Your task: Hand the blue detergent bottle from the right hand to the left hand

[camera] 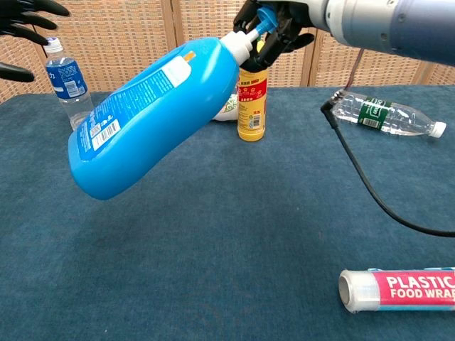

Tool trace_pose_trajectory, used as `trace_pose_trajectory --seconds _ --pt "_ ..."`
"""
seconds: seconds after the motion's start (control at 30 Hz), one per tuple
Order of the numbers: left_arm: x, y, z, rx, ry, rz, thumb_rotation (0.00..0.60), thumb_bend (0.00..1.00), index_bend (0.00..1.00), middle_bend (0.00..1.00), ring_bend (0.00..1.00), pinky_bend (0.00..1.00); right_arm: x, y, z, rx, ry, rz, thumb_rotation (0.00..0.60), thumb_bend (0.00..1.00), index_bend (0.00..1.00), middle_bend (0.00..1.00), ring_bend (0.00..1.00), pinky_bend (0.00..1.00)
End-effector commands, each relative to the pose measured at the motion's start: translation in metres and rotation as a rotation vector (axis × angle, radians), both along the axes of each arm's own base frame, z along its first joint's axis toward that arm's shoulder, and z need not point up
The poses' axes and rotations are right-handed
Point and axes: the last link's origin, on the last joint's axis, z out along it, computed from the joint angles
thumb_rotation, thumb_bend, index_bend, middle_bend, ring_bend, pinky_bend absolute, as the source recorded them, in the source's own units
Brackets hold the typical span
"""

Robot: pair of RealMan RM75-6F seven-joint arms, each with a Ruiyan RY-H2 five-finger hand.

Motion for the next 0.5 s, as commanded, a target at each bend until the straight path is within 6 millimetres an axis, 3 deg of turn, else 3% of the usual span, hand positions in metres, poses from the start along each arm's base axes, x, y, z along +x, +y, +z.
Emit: trace_pose_trajectory --seconds 0.03,0.17,0.33,0.5 --pt "0.024 0.031 -0.016 -0.106 -0.002 -0.03 0.6 0.19 0.19 0.13 0.14 0.12 0.009 -0.001 -0.006 -0.004 0.001 0.024 0.6 1.0 0.68 0.72 0.87 1.0" --pt "0.04 0.048 -0.028 -0.151 -0.006 -0.021 0.6 0.25 0.24 0.18 0.19 0.15 0.015 -0.001 -0.013 0.009 0.0 0.034 0.6 1.0 0.68 0.72 0.87 1.0" --pt "0.057 0.066 -0.041 -0.181 0.013 0.001 0.6 0.27 0.24 0.19 0.19 0.15 0.021 0.002 -0.018 0.017 -0.013 0.041 0.6 1.0 0.68 0.72 0.87 1.0" --pt "0.067 0.063 -0.051 -0.27 0.054 0.018 0.6 0.27 0.26 0.21 0.21 0.2 0.026 0.006 -0.02 0.019 -0.004 0.061 0.6 1.0 0.68 0.72 0.87 1.0"
